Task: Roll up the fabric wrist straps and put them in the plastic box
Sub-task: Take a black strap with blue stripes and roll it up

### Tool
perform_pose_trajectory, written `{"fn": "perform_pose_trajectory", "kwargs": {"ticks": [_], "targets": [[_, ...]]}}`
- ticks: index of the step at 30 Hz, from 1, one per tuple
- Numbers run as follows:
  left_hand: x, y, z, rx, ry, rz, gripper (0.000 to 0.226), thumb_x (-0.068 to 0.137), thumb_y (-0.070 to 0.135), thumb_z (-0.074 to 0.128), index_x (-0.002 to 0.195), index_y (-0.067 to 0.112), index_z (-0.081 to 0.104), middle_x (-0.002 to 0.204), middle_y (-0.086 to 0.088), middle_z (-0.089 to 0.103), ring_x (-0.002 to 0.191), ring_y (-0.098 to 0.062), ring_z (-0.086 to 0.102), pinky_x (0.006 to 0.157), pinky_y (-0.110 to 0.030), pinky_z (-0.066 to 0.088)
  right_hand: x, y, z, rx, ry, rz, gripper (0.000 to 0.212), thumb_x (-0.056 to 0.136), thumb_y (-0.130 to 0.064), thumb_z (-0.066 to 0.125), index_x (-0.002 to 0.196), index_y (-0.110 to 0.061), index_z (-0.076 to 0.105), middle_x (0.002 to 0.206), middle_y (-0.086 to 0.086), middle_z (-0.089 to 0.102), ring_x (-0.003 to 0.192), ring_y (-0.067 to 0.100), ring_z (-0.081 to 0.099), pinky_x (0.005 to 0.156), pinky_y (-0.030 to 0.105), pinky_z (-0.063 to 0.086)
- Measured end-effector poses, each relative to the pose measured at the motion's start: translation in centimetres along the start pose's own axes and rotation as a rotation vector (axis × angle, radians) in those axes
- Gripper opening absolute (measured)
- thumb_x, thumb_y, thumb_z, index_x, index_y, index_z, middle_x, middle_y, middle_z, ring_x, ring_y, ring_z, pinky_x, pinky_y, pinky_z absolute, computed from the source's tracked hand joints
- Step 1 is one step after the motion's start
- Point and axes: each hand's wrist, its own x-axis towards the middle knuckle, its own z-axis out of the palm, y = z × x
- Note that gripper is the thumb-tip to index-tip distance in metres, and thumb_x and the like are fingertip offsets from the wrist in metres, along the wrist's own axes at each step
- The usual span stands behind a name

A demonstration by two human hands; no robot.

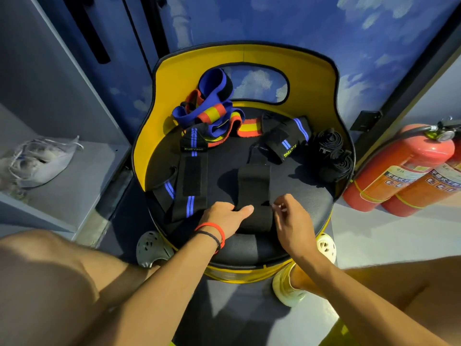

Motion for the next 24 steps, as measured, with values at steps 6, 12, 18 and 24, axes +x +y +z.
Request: {"fn": "perform_pose_trajectory", "kwargs": {"ticks": [6,12,18,24], "targets": [[1.4,0.8,0.9,-0.126,0.192,0.076,0.044,0.088,0.047,0.072,0.061,0.019,0.053,0.057,0.006,0.047,0.057,-0.013,0.045,0.056,-0.026,0.033,-2.2,-0.7,-1.8,0.169,-0.196,-0.053,0.055,0.088,-0.023,0.074,0.137,-0.039,0.056,0.113,-0.039,0.061,0.110,-0.013,0.058,0.094,0.012,0.048],[1.3,1.4,1.6,-0.158,0.323,0.087,0.037,0.089,0.056,0.065,0.090,0.020,0.072,0.084,0.002,0.070,0.084,-0.019,0.065,0.071,-0.031,0.052,-0.1,-2.2,-1.6,0.146,-0.126,-0.013,0.038,0.092,-0.037,0.074,0.128,-0.027,0.068,0.094,-0.038,0.062,0.089,-0.014,0.062,0.083,0.007,0.047],[0.2,0.8,0.9,-0.158,0.160,0.120,0.039,0.080,0.058,0.072,0.107,0.031,0.068,0.098,0.013,0.070,0.093,-0.012,0.065,0.079,-0.029,0.054,1.8,-2.3,-1.8,0.033,-0.203,0.084,0.036,0.097,-0.052,0.059,0.113,-0.024,0.075,0.105,-0.004,0.077,0.102,0.019,0.069,0.087,0.035,0.056],[-1.2,-0.6,0.6,0.033,0.134,0.117,0.043,0.077,0.065,0.072,0.080,0.021,0.070,0.076,0.006,0.070,0.075,-0.014,0.065,0.065,-0.031,0.054,1.3,-2.0,-2.7,-0.102,-0.349,0.149,0.060,0.094,-0.066,0.052,0.076,-0.012,0.072,0.075,0.008,0.072,0.080,0.026,0.067,0.075,0.039,0.055]]}}
